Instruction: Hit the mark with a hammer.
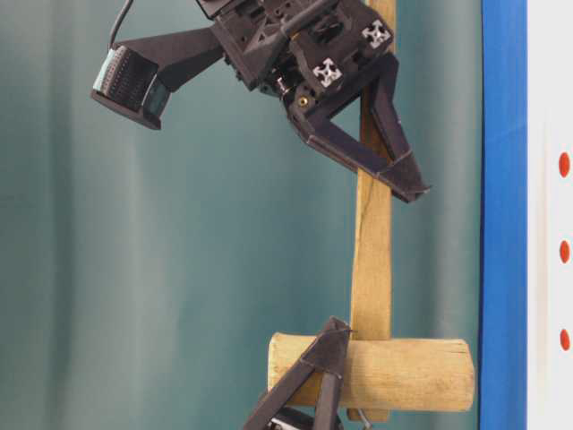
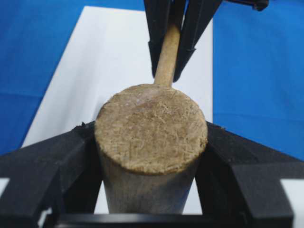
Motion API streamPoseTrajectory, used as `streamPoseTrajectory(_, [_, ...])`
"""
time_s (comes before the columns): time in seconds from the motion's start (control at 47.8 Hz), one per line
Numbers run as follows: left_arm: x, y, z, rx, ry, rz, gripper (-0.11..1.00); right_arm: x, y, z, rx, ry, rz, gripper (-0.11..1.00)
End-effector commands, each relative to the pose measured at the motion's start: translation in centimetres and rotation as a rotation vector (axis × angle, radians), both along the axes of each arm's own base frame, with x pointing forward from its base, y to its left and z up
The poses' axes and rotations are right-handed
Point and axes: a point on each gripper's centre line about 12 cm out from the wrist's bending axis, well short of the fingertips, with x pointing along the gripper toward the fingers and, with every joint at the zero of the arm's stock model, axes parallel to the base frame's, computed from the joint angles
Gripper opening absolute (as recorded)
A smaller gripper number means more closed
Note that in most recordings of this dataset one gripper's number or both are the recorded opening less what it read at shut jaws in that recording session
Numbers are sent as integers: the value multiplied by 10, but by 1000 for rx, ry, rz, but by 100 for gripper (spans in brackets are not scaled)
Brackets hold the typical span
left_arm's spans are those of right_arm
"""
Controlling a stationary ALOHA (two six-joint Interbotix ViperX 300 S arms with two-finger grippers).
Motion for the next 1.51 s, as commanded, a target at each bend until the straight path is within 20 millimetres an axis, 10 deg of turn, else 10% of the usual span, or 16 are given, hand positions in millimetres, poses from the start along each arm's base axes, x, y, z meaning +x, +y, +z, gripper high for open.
streamPoseTrajectory(0.0, [2, 1, 10, -9, -30, 7, 48, 4, 0, 15, -6, -40, 2, 2])
streamPoseTrajectory(0.398, [-1, 0, 3, -160, 16, 55, 48, 4, -1, 17, -16, -57, 2, 93])
streamPoseTrajectory(0.921, [-7, 7, -2, -837, -11, 329, 48, 9, 2, 23, -61, -90, 28, 89])
streamPoseTrajectory(1.486, [-5, 5, 3, -985, -48, 364, 48, 26, 3, 0, -127, -27, 80, 89])
